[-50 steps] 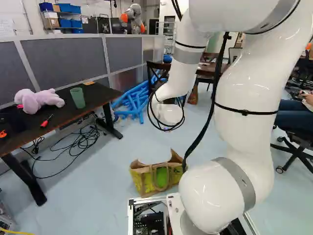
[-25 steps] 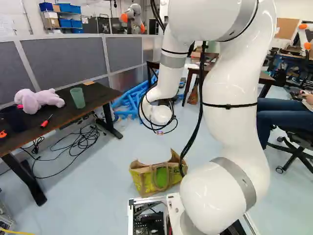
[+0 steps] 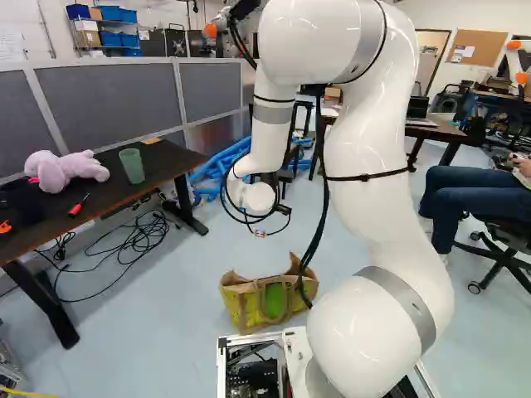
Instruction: Pick up the bag on the ground and place it on the table
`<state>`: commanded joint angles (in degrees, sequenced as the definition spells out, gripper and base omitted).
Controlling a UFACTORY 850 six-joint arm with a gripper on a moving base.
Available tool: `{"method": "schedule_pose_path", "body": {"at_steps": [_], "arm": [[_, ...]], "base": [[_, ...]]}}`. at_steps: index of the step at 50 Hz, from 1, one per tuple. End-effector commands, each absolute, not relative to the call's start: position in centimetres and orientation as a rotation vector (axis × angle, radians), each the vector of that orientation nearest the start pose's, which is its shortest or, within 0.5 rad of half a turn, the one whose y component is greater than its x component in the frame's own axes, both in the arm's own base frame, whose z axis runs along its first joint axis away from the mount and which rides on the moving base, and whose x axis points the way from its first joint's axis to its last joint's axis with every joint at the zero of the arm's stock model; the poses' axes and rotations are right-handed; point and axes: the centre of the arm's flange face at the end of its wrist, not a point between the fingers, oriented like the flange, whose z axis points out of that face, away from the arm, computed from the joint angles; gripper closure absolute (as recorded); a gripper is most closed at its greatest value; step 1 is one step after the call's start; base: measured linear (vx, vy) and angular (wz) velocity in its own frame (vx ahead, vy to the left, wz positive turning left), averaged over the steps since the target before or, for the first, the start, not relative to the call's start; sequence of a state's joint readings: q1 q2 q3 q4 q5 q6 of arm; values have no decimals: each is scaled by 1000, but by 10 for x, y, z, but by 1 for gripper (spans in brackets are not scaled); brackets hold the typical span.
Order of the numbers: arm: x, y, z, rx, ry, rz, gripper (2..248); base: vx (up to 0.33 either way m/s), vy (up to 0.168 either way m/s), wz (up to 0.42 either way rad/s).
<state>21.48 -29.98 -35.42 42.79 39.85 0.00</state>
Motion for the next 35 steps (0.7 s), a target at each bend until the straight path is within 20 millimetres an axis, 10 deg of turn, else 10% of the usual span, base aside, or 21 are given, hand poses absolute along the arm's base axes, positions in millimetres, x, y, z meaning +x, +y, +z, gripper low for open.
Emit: {"method": "schedule_pose_path", "body": {"at_steps": [35], "arm": [[404,141,177,-3036,743,-988,3]], "base": [[0,0,0]]}}
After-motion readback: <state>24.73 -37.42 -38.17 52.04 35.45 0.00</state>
